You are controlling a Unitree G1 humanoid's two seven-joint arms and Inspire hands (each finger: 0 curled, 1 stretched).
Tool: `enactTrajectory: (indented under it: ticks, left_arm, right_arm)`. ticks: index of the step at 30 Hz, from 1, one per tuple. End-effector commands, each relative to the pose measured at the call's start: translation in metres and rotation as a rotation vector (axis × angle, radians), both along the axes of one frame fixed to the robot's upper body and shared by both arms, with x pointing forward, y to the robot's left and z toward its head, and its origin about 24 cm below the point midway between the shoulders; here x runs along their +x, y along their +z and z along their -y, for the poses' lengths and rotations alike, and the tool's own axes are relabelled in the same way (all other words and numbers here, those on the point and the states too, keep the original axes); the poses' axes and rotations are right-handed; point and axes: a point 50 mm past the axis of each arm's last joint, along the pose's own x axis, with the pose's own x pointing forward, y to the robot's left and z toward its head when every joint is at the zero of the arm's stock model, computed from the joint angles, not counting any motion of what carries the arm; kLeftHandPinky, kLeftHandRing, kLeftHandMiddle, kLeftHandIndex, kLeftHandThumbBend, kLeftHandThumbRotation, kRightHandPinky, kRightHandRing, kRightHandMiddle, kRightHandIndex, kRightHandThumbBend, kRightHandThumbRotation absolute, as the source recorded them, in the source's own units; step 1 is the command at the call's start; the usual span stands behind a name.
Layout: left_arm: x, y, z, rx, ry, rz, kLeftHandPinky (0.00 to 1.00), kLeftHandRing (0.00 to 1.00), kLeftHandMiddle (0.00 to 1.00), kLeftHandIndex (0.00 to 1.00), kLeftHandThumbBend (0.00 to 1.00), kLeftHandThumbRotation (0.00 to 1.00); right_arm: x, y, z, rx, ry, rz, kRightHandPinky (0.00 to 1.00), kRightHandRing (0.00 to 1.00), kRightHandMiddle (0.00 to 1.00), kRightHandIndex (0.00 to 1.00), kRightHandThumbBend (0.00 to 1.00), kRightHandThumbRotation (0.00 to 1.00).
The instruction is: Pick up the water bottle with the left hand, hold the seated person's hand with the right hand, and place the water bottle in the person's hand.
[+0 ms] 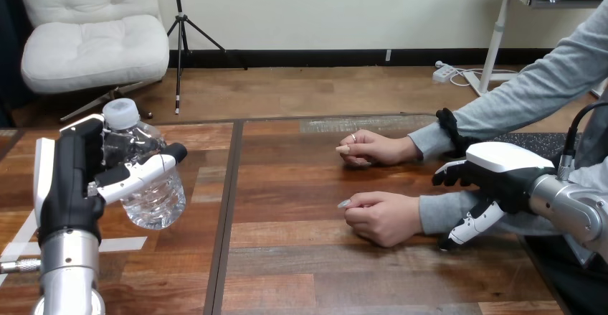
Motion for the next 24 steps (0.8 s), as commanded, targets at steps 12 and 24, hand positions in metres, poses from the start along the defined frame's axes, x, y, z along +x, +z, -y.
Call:
enactTrajectory:
  ticks: [12, 24]
  left_arm:
    - [0.0053, 0.0358, 0.0031, 0.036, -0.036, 0.162, 0.33, 0.38, 0.42, 0.43, 0.69, 0.00]
    - [0.0051, 0.0357, 0.0029, 0.030, -0.041, 0.166, 0.33, 0.38, 0.42, 0.43, 0.69, 0.00]
  right_arm:
    - [0.0162, 0.0299, 0.0046, -0.033, -0.023, 0.091, 0.69, 0.81, 0.83, 0.82, 1.00, 0.40]
    - [0.0160, 0.0259, 0.0018, -0.037, -0.023, 0.092, 0.61, 0.74, 0.77, 0.77, 1.00, 0.35]
